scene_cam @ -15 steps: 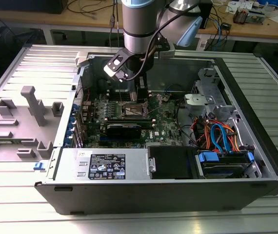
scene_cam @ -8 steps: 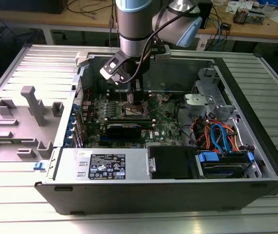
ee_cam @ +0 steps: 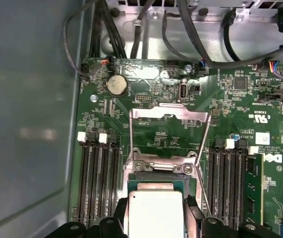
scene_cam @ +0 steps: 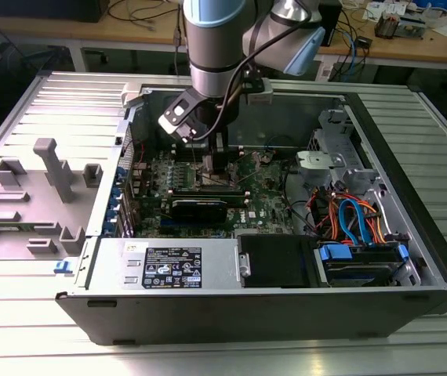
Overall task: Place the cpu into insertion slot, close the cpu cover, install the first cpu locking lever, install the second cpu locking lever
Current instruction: 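Place the cpu into insertion slot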
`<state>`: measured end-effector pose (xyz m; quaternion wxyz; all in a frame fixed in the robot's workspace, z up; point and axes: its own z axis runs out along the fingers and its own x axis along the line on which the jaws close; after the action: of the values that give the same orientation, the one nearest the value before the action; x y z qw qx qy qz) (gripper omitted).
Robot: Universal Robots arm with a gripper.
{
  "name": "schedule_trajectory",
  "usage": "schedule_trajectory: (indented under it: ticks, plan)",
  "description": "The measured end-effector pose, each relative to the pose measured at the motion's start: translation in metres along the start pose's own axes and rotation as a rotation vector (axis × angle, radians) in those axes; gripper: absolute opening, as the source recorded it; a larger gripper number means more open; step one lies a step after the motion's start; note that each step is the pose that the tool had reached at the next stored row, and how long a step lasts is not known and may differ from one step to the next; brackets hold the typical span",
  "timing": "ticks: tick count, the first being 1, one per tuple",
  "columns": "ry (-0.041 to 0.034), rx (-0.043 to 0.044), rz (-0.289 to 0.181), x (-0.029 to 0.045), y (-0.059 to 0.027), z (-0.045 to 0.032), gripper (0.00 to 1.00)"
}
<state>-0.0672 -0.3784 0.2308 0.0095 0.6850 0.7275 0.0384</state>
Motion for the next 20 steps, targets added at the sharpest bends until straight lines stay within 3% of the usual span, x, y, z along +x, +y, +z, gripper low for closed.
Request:
schedule_trajectory:
  ticks: [15,20]
  plan:
    - [0.0,0.0,0.0,-0.0008,-0.0001,0.0001,0.54]
    - [-0.0017,-0.0011,0.026,-0.0012,-0.0004,0.0053,0.54]
